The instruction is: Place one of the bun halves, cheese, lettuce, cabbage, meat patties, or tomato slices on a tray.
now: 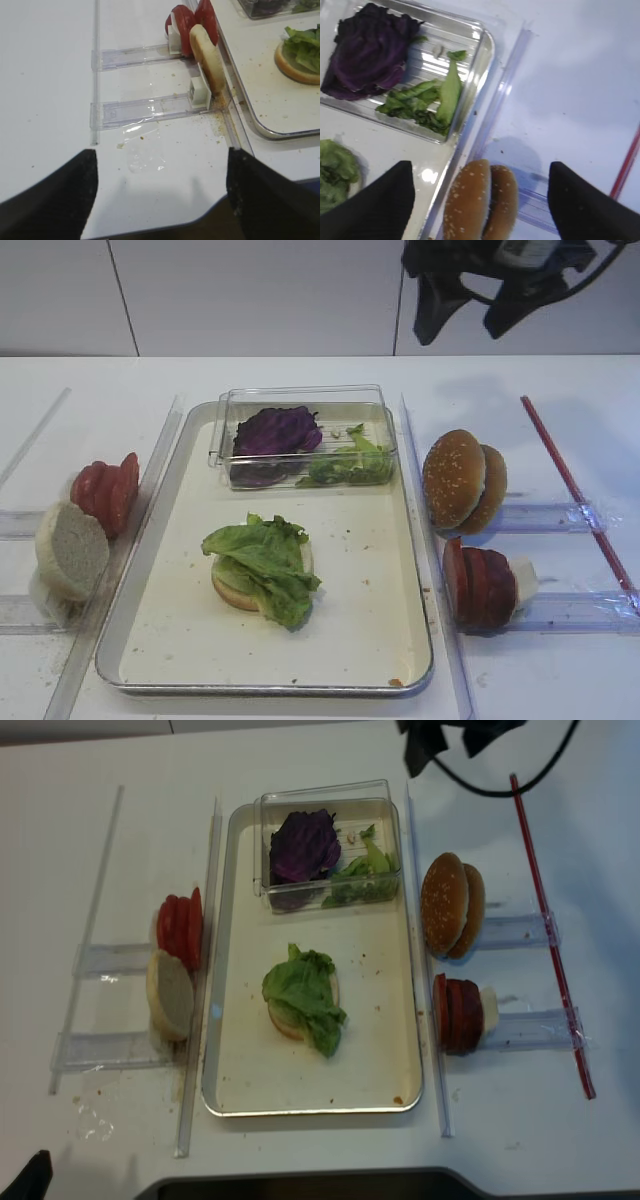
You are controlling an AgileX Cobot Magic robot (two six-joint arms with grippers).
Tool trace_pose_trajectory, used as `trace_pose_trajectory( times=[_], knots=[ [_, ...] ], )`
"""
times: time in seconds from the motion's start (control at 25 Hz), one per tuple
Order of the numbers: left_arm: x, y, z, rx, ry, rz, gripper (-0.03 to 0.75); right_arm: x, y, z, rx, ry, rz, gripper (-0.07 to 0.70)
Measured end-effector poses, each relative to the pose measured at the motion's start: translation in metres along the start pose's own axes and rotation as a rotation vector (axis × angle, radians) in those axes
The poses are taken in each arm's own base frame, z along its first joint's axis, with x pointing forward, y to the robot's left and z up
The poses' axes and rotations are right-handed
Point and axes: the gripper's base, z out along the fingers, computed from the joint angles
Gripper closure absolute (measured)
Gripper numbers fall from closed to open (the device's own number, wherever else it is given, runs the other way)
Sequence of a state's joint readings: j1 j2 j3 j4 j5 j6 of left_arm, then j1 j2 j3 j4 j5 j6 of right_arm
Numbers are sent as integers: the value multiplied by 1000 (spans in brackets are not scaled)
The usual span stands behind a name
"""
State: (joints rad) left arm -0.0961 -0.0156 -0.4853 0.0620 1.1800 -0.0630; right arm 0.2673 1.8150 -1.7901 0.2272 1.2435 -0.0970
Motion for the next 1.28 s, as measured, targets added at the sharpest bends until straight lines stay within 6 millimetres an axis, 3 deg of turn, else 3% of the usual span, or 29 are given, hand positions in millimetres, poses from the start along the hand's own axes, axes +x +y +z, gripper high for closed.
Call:
trace_pose_trajectory(
  times=[0.2,0.4,0.56,0.92,1.28],
  knots=[
    [0,0,0,0,0,0,223,18,-44,-15,62,5,100,69],
    [0,0,0,0,0,0,223,51,-87,-33,120,21,227,69],
    [0,0,0,0,0,0,223,79,-107,-46,147,30,317,69],
    [0,0,0,0,0,0,223,127,-89,-68,154,22,317,69],
    [0,0,0,0,0,0,223,173,-52,-112,186,-111,275,69]
  ],
)
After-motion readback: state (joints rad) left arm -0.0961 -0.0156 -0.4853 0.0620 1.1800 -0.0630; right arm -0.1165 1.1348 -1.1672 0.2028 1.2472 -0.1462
